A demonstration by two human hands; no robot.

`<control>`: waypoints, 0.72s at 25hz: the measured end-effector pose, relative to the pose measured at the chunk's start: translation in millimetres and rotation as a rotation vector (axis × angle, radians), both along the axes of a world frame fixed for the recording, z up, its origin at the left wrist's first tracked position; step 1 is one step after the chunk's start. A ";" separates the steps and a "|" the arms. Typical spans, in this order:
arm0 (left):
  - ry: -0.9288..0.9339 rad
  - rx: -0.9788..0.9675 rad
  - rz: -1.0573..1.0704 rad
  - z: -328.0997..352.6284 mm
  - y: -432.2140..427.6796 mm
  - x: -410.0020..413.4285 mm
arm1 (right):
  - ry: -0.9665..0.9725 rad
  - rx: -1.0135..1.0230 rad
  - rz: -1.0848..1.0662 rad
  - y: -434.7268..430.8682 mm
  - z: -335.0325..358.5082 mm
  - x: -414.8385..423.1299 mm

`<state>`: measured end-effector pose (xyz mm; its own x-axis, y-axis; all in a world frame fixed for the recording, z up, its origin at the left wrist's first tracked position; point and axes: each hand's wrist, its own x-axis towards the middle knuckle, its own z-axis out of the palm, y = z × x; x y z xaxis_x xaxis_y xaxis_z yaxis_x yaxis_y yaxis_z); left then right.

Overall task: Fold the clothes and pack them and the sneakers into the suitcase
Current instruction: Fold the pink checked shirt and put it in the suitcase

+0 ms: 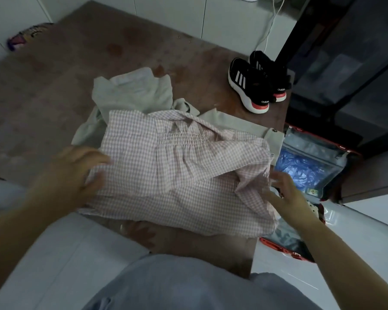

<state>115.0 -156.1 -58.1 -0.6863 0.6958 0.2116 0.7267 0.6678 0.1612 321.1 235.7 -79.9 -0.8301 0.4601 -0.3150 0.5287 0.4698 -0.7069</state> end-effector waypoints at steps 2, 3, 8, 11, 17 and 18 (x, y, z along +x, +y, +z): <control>0.064 -0.108 -0.153 -1.8 37.3 13.9 | -0.011 -0.094 -0.105 -10.3 -2.8 -30.1; 0.064 -0.171 -0.232 -5.8 47.6 19.4 | -0.035 -0.028 -0.078 -12.5 -4.4 -43.0; -0.201 0.136 -0.201 14.5 30.7 -11.4 | 0.332 0.295 -0.019 13.8 33.6 -44.8; -0.194 0.190 -0.126 14.2 -12.1 -28.6 | 0.475 0.411 0.404 14.3 41.1 -6.8; -0.149 -0.106 -0.414 -15.4 -33.9 -26.1 | -0.075 0.563 0.875 -2.6 -52.5 43.1; -0.149 -0.100 -0.450 -22.7 -39.3 -31.8 | -0.152 0.535 0.870 -3.3 -55.8 44.5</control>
<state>83.3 -195.4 -80.8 -0.3299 0.9427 0.0508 0.9210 0.3096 0.2364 365.6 232.4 -135.8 -0.9112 -0.1697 -0.3753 -0.0782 0.9659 -0.2469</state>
